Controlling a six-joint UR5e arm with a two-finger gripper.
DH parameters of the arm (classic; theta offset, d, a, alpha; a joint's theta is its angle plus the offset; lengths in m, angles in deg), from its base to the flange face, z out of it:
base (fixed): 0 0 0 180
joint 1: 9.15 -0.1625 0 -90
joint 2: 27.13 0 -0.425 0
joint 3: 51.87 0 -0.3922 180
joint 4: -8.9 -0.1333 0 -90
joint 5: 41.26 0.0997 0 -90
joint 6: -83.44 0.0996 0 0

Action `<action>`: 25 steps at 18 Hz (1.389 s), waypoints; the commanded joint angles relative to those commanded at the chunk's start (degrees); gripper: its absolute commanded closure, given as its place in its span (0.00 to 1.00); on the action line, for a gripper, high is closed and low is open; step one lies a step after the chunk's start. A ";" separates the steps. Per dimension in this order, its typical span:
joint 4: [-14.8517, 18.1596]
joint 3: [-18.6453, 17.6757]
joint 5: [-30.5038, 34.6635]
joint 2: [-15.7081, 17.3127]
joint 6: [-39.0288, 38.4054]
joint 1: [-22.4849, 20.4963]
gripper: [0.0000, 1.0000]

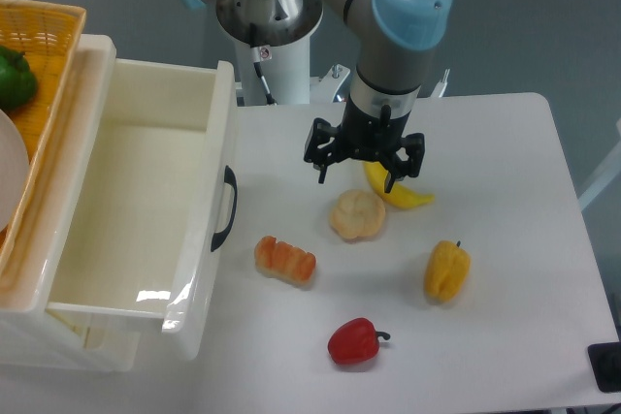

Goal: Pick up the square bread

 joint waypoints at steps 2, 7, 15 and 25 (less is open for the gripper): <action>-0.09 -0.61 0.00 -0.61 -5.70 0.26 0.00; -1.50 -0.53 0.35 -4.48 -14.43 2.54 0.00; -2.20 -0.35 1.05 -9.76 -26.28 4.57 0.00; -2.29 -0.18 0.17 -11.95 -39.11 5.54 0.00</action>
